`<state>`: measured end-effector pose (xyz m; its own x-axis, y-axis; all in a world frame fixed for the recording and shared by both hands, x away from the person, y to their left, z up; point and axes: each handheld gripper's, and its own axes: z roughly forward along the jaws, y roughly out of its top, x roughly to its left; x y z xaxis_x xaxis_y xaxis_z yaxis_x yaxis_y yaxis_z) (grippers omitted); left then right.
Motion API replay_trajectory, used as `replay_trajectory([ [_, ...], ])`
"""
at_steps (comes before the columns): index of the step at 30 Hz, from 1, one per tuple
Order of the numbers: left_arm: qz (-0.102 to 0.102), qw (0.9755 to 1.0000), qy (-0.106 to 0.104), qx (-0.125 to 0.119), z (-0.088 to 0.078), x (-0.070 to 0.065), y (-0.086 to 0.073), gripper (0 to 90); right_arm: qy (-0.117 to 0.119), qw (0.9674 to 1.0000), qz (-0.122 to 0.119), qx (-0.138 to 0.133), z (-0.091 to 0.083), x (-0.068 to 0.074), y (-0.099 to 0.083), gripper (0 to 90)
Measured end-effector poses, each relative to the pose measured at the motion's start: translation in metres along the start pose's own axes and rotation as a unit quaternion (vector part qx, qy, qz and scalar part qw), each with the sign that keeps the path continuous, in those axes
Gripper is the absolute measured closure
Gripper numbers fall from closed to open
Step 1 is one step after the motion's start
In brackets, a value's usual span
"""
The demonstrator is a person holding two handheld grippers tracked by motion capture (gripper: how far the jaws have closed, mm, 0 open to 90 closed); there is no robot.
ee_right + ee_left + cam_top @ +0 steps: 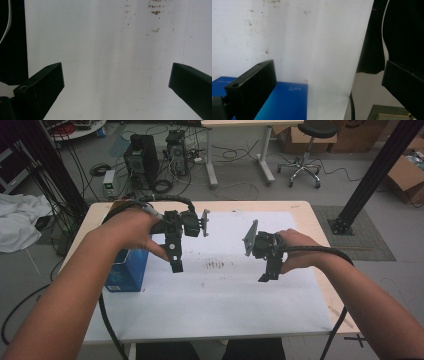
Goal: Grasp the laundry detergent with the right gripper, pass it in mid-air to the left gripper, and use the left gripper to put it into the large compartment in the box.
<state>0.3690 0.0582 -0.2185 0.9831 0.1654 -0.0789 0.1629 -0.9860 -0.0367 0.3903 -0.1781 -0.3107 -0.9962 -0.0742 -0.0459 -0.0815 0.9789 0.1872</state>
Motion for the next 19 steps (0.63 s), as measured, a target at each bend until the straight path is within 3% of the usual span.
replay_trajectory([
  [19, 0.01, 0.9999, -0.003, -0.006, 0.0036, 0.0019, 0.0028, 0.1, -0.002, 1.0, 0.003, 0.004, 0.0021, 0.0009, 0.0028, 0.0],
])
